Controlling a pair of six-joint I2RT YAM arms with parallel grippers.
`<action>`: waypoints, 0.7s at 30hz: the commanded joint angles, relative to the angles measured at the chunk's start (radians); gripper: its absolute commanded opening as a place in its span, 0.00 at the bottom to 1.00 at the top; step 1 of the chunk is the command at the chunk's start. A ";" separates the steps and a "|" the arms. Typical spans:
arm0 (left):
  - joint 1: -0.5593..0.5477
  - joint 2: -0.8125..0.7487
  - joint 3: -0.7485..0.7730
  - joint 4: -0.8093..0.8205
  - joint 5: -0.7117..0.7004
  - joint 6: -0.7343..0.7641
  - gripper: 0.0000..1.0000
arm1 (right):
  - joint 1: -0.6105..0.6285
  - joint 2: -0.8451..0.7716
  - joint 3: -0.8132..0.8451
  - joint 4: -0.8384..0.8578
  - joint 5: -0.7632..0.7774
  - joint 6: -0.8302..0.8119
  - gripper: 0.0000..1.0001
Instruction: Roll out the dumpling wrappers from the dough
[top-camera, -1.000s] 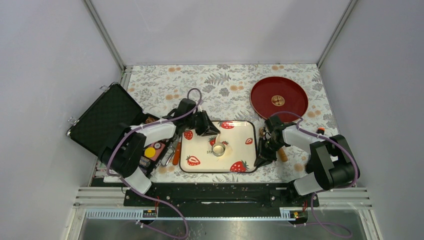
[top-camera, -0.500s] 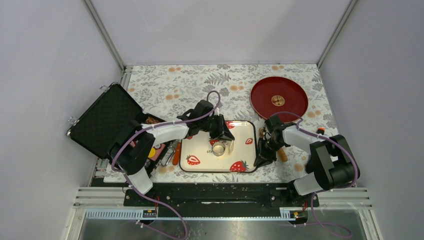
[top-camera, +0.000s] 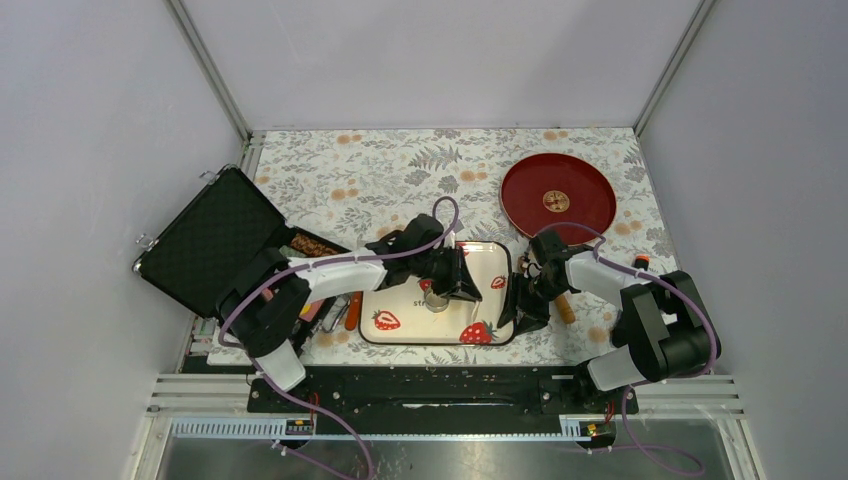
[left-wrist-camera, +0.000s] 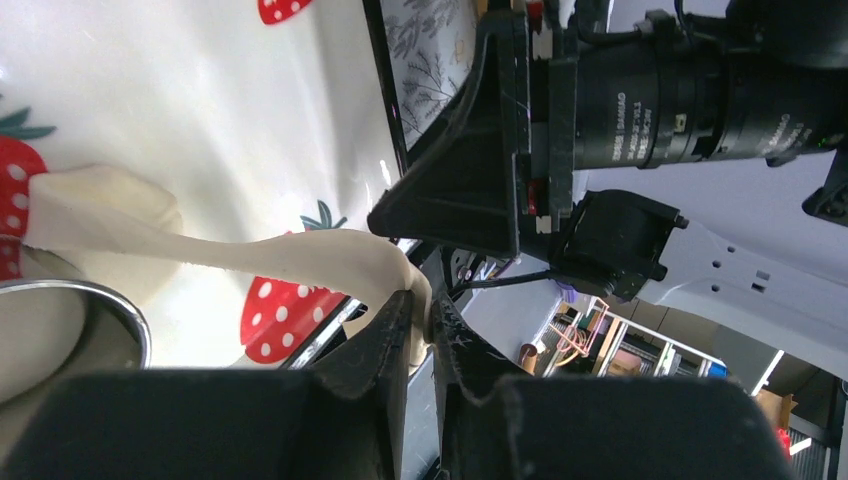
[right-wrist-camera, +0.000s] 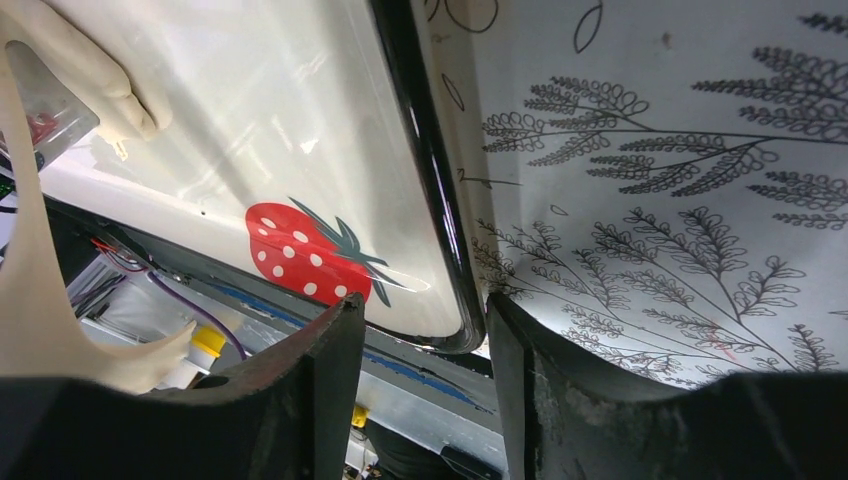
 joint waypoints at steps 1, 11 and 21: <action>-0.021 -0.087 -0.021 0.027 -0.009 -0.016 0.14 | 0.002 -0.009 -0.013 0.016 0.050 -0.014 0.56; -0.052 -0.187 -0.089 0.028 -0.012 -0.026 0.15 | 0.002 -0.010 -0.014 0.016 0.049 -0.013 0.58; -0.068 -0.316 -0.167 0.028 -0.032 -0.045 0.16 | 0.002 -0.016 -0.016 0.017 0.046 -0.012 0.59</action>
